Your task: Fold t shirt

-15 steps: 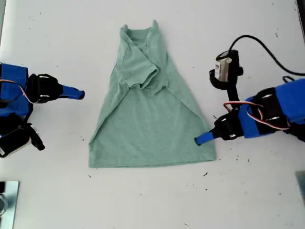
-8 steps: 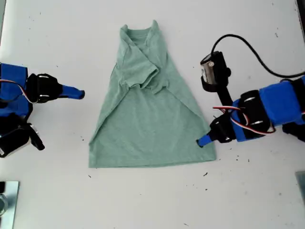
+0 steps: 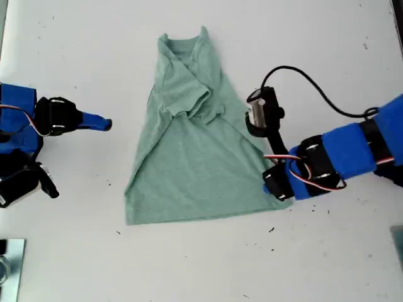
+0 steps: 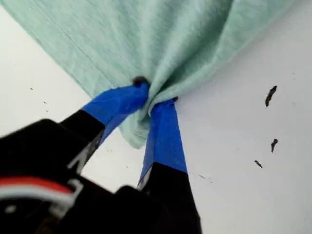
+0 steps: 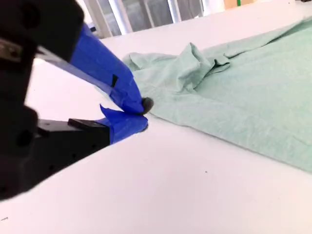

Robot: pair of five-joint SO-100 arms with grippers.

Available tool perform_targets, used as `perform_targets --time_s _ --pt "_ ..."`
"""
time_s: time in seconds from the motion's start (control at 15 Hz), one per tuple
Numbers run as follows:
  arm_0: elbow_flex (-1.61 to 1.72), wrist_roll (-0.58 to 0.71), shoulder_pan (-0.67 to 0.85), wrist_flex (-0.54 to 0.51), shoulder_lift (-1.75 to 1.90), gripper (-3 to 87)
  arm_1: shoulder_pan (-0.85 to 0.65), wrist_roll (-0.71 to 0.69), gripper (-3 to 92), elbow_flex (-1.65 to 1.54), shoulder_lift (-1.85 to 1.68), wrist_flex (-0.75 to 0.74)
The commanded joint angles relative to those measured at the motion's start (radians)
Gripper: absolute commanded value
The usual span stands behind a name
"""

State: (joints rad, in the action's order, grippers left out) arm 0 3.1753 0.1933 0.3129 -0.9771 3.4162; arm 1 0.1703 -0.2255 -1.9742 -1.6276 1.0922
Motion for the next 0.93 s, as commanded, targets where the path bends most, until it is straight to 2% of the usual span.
perform_targets --time_s 0.0,0.2,0.33,0.6,0.73,0.87 --pt "0.008 0.0 -0.015 -0.003 0.006 -0.3 0.011 -0.041 -0.4 0.086 -0.008 0.202" --pt "0.008 0.0 -0.017 -0.003 0.006 -0.3 0.025 -0.075 -0.5 0.216 -0.063 0.411" --pt "0.008 0.0 -0.018 -0.003 0.006 -0.3 0.025 -0.086 -0.5 0.301 -0.097 0.483" --pt "0.006 -0.003 -0.031 -0.005 0.008 -0.3 0.02 -0.069 -0.5 0.472 -0.137 0.502" --pt "0.006 -0.003 -0.029 -0.005 0.009 -0.3 0.014 -0.052 -0.5 0.611 -0.055 0.431" --pt "0.006 -0.005 -0.026 -0.005 0.012 -0.3 0.005 -0.046 -0.5 0.727 0.051 0.291"
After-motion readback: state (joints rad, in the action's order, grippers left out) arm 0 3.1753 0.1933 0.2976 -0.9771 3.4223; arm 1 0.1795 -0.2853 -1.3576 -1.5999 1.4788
